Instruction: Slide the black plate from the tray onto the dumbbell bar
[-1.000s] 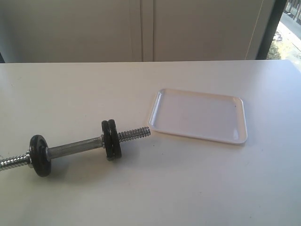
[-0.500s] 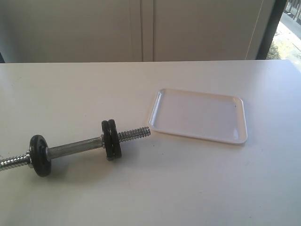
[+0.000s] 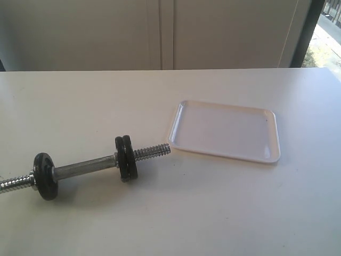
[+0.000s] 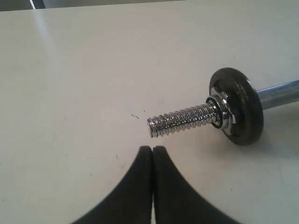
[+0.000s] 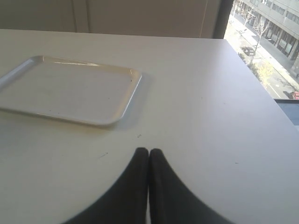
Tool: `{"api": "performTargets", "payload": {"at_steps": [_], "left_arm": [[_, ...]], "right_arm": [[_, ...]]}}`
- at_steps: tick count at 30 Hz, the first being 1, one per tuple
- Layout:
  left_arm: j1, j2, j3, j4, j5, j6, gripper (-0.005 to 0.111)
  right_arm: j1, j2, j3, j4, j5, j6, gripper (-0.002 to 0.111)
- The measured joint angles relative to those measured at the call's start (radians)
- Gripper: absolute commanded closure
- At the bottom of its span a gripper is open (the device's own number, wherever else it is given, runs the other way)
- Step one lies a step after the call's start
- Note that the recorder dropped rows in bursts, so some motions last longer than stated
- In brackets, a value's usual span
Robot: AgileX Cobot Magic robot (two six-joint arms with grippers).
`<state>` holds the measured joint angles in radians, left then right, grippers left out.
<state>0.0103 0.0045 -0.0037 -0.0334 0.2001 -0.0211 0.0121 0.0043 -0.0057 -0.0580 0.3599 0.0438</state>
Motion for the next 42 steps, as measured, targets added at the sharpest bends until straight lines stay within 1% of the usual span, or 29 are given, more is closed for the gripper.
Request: {"api": "performTargets", "payload": {"at_steps": [19,26,42], "left_arm": [[0.000,0.000,0.000,0.000,0.000,0.000,0.107],[0.000,0.000,0.000,0.000,0.000,0.000,0.107],[0.000,0.000,0.000,0.000,0.000,0.000,0.107]], "right_arm": [[0.000,0.000,0.000,0.009,0.000,0.000,0.108],[0.055,0.000,0.000,0.011,0.000,0.000,0.108],[0.059,0.000,0.000,0.011,0.000,0.000,0.108]]}}
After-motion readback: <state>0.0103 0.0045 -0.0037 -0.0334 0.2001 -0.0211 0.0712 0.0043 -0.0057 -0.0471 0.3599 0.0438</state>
